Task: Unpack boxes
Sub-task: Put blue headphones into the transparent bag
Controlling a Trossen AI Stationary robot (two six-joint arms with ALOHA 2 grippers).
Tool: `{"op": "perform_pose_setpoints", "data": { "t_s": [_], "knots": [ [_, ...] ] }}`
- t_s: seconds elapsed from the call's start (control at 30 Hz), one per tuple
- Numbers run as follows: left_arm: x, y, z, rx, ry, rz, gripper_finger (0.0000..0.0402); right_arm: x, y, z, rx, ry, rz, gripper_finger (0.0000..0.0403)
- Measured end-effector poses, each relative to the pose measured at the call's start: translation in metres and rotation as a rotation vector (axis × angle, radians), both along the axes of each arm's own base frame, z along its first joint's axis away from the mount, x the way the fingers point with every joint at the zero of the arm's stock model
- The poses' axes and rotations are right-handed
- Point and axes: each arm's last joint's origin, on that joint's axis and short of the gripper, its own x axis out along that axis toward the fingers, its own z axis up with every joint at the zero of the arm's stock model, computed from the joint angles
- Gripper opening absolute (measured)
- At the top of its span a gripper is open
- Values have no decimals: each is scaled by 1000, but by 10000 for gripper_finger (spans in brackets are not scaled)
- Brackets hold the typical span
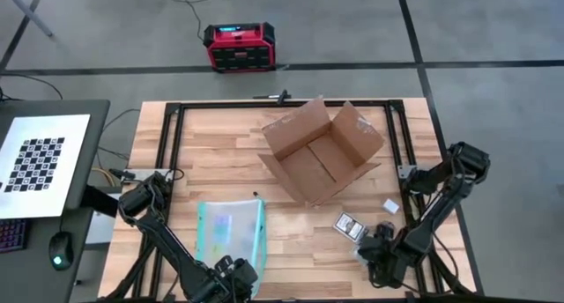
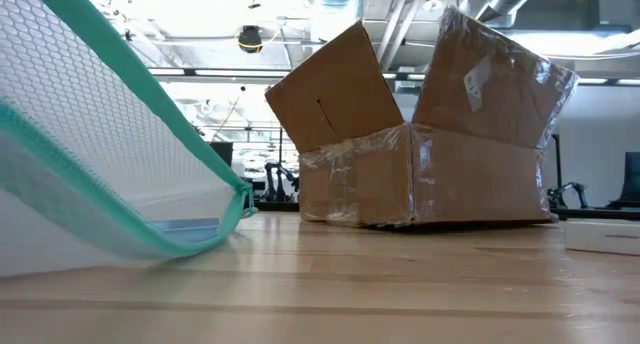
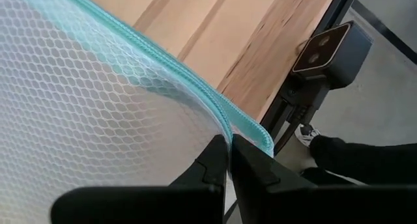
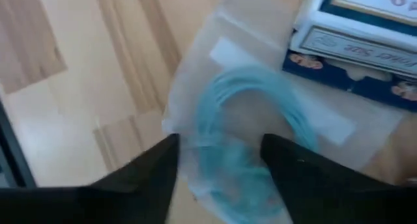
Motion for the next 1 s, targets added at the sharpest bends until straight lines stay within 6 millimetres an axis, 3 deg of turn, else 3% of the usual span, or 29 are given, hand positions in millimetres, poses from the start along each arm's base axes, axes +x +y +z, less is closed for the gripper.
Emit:
{"op": "perform_pose_setpoints", "data": {
  "t_s": [0.17, 0.2, 0.4, 0.57, 0.8, 1.0],
  "knots": [
    [0, 0, 0, -2, -3, 6, 0, 7, -3, 16, 36, -8, 84, 41],
    [0, 0, 0, -2, -4, 8, 0, 11, -2, 21, 51, -25, 120, 25],
    [2, 1, 0, -7, -17, 27, 0, 66, 11, 63, 204, -337, 300, 16],
    [8, 4, 1, -9, -40, 36, 0, 122, -5, 74, 139, -517, 388, 10],
    [12, 7, 1, -3, -44, 33, 0, 199, -28, 54, 109, -642, 493, 10],
    [12, 7, 2, -5, -46, 32, 0, 252, -32, 20, 56, -609, 527, 10]
  ]
}}
